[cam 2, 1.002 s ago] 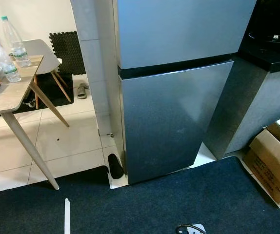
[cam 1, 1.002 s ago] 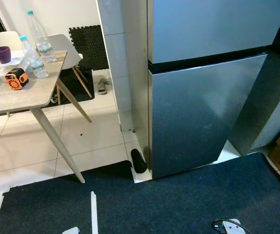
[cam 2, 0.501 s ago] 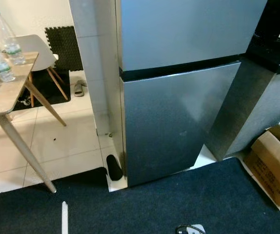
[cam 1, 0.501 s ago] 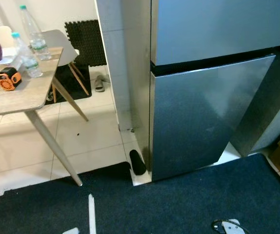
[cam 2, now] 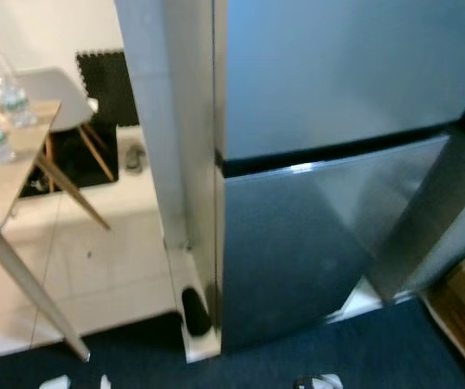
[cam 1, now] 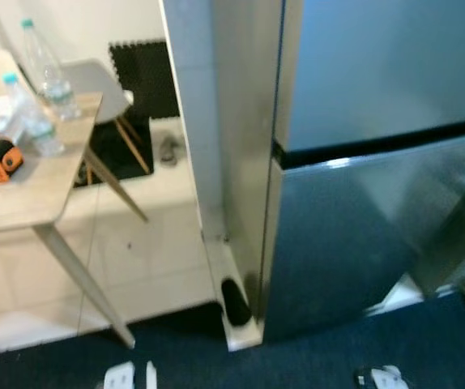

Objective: Restocking fridge

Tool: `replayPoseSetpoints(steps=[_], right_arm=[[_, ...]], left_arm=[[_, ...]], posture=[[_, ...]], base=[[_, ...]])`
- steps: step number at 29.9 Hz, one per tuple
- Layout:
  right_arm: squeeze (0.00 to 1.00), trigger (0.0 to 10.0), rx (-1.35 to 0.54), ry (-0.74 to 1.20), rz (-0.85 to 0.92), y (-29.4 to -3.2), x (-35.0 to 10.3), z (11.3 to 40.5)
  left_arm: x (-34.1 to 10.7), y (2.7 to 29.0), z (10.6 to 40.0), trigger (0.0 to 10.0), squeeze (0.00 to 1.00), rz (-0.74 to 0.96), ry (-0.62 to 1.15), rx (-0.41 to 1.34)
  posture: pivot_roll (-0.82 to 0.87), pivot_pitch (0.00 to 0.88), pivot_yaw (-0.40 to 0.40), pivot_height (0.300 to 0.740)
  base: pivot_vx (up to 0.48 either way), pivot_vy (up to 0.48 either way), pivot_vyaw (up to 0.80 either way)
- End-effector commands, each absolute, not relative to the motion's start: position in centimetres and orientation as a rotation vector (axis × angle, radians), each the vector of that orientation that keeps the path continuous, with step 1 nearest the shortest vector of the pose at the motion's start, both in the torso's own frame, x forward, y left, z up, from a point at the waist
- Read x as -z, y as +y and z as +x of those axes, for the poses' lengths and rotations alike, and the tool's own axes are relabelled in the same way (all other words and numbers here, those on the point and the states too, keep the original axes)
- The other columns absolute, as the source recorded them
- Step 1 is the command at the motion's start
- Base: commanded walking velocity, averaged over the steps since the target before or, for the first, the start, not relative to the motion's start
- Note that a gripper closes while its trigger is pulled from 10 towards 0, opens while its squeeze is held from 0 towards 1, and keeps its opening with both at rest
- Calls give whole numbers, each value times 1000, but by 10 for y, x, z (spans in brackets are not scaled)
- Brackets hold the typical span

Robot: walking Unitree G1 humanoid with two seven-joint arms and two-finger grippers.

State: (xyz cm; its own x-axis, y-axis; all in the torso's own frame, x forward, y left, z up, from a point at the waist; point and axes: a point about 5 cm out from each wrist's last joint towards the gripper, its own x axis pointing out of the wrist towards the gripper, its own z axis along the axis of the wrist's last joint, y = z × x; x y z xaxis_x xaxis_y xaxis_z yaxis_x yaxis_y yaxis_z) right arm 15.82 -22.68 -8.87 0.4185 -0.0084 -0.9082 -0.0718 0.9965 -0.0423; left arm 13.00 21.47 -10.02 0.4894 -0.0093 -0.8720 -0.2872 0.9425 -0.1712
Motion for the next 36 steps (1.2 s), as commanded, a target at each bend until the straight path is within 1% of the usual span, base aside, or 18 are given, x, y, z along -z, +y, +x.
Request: replayPoseSetpoints(steps=[1, 7, 9, 13, 19, 20, 22, 24, 25, 26, 27, 28, 30, 31, 34, 35, 36], right_arm=[[0, 10000, -25, 1174, -65, -228, 93, 146], [0, 10000, -22, 1167, -61, -229, 93, 147], [0, 10000, -18, 1160, -57, -230, 92, 148], [0, 10000, -34, 1112, -75, -233, 86, 159], [0, 10000, -109, 968, -107, -238, 66, 197], [0, 10000, -123, 914, -84, -240, 57, 210], [0, 10000, -126, 890, -67, -241, 53, 215], [0, 10000, -200, 796, 7, -241, 36, 236], [702, 10000, -267, 745, 51, -240, 26, 246], [702, 10000, -267, 745, 51, -240, 26, 246], [1000, 10000, -362, 674, 113, -239, 11, 260], [1000, 10000, -362, 674, 113, -239, 11, 260], [1000, 10000, -527, 527, 188, -238, -21, 283], [1000, 10000, -527, 527, 188, -238, -21, 283], [1000, 10000, -756, 347, 232, -234, -62, 305], [1000, 10000, -756, 347, 232, -234, -62, 305], [1000, 10000, -836, 294, 228, -231, -75, 311]], left_arm=[[106, 207, 117, 10000, 0, -342, 1105, -155], [106, 205, 116, 10000, 0, -350, 1107, -153], [107, 204, 116, 10000, 0, -365, 1102, -161], [107, 204, 116, 10000, 0, -372, 1102, -160], [107, 204, 116, 10000, 0, -372, 1100, -158], [107, 204, 116, 10000, 0, -370, 1101, -156], [107, 204, 116, 10000, 0, -370, 1101, -156], [107, 203, 115, 10000, 0, -371, 1101, -156], [107, 203, 115, 10000, 0, -373, 1100, -156], [107, 203, 115, 10000, 0, -373, 1100, -156], [107, 203, 115, 10000, 0, -374, 1100, -156], [107, 203, 115, 10000, 0, -374, 1100, -156], [107, 202, 115, 10000, 0, -376, 1100, -154], [107, 202, 115, 10000, 0, -376, 1100, -154], [107, 202, 115, 10000, 0, -377, 1100, -152], [107, 202, 115, 10000, 0, -377, 1100, -152], [107, 202, 115, 10000, 0, -377, 1100, -151]], posture=[[-26, 0, 16, 740], [-24, 0, 15, 740], [-24, 0, 15, 740], [-24, 0, 15, 740], [-24, 0, 15, 740], [-24, 0, 15, 740], [-24, 0, 15, 740], [-20, 0, 11, 740], [-20, 0, 11, 740], [-20, 0, 11, 740], [-20, 0, 11, 740], [-20, 0, 11, 740], [-17, 0, 10, 740], [-17, 0, 10, 740], [-17, 0, 10, 740], [-17, 0, 10, 740], [-17, 0, 10, 740]], base=[[0, -461, 0], [0, -461, 0], [0, 0, 0], [0, 0, 0], [0, 0, 0], [0, 0, 0], [0, 0, 0], [0, 0, 0], [0, 0, 0], [0, 0, 0], [0, 0, 0], [0, 0, 0], [0, 0, 0], [0, 0, 0], [0, 0, 0], [0, 0, 0], [0, 0, 0]])
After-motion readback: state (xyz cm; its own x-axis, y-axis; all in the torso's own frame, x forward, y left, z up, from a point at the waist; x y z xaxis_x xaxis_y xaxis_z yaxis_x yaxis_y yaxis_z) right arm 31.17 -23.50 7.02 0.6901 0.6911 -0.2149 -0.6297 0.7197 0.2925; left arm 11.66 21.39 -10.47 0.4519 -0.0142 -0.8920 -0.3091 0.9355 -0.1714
